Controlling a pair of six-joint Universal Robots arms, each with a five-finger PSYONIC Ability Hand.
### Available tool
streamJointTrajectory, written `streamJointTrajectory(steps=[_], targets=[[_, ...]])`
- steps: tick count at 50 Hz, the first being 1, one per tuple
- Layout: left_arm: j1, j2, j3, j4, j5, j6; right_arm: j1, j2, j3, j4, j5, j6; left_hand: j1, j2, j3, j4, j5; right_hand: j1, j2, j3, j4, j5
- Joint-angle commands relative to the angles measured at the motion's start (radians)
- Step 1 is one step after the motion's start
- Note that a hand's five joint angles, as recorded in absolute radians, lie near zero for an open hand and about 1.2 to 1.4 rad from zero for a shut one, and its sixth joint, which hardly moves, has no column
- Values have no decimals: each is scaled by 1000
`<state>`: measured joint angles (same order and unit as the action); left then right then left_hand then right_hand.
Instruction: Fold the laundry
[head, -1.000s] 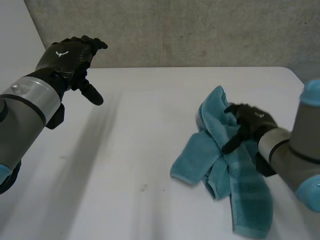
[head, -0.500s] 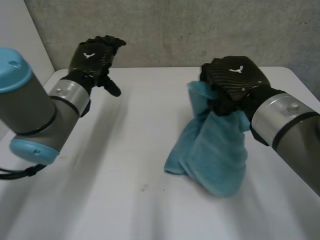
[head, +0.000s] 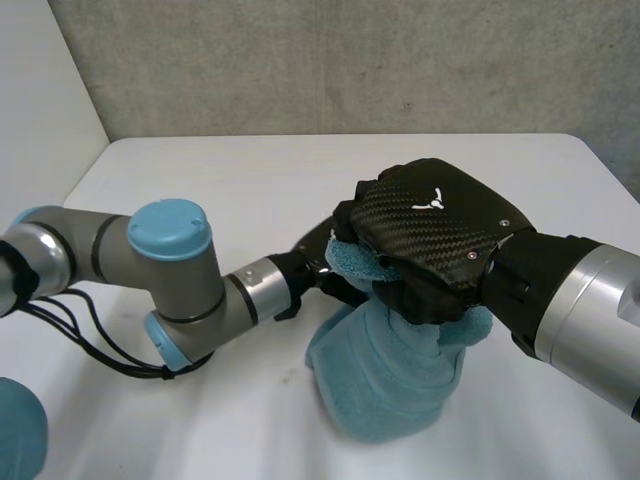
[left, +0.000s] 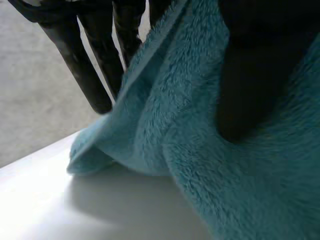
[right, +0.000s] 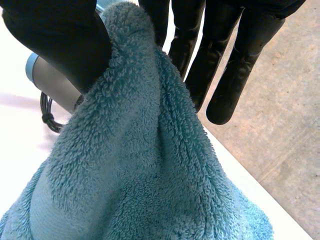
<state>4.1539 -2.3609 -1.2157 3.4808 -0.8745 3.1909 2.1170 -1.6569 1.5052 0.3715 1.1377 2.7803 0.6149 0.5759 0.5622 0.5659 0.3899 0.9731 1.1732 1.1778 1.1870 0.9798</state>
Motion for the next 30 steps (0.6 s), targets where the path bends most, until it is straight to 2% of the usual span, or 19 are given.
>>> streamJointTrajectory(steps=[1, 3, 4, 7, 12, 14, 20, 24, 25, 26, 27, 29, 30], targets=[[-2, 31, 96, 95, -271, -62, -17, 22, -10, -9, 22, -1, 781, 820, 834, 830, 832, 423, 223, 218, 209, 242], [15, 61, 93, 112, -400, -62, -57, 58, -34, -22, 46, -4, 781, 820, 834, 830, 832, 423, 223, 218, 209, 242], [47, 102, 82, 125, -513, -56, -74, 83, -48, -28, 57, -4, 781, 820, 834, 830, 832, 423, 223, 218, 209, 242], [83, 169, 48, 141, -607, -46, -118, 172, -120, -46, 123, -1, 781, 820, 834, 830, 832, 423, 223, 218, 209, 242], [127, 371, -137, 120, -606, -10, -121, 264, -214, -52, 205, 5, 781, 820, 834, 830, 832, 423, 223, 218, 209, 242], [127, 422, -215, 103, -607, 7, -121, 334, -270, -65, 272, 4, 781, 820, 834, 830, 832, 423, 223, 218, 209, 242], [92, 601, -505, 34, -613, 67, -120, 425, -301, -117, 341, -2, 781, 820, 834, 830, 832, 423, 223, 218, 209, 242], [37, 623, -607, 17, -621, 73, -117, 451, -283, -129, 340, 1, 781, 820, 834, 830, 832, 423, 223, 218, 209, 242], [2, 603, -634, 15, -623, 72, -115, 456, -278, -129, 340, 2, 781, 820, 834, 830, 832, 423, 223, 218, 209, 242], [2, 603, -634, 15, -623, 72, -105, 465, -267, -131, 340, 4, 781, 820, 834, 830, 832, 423, 223, 218, 209, 242], [-50, 553, -640, 9, -624, 76, -98, 470, -261, -132, 341, 4, 781, 820, 834, 830, 832, 423, 223, 218, 209, 242], [-64, 520, -637, 0, -636, 78, -83, 482, -249, -137, 344, 4, 779, 818, 832, 828, 829, 423, 223, 218, 209, 242], [-67, 508, -631, -8, -644, 78, -78, 488, -243, -141, 346, 2, 695, 734, 747, 744, 745, 423, 223, 218, 209, 242]])
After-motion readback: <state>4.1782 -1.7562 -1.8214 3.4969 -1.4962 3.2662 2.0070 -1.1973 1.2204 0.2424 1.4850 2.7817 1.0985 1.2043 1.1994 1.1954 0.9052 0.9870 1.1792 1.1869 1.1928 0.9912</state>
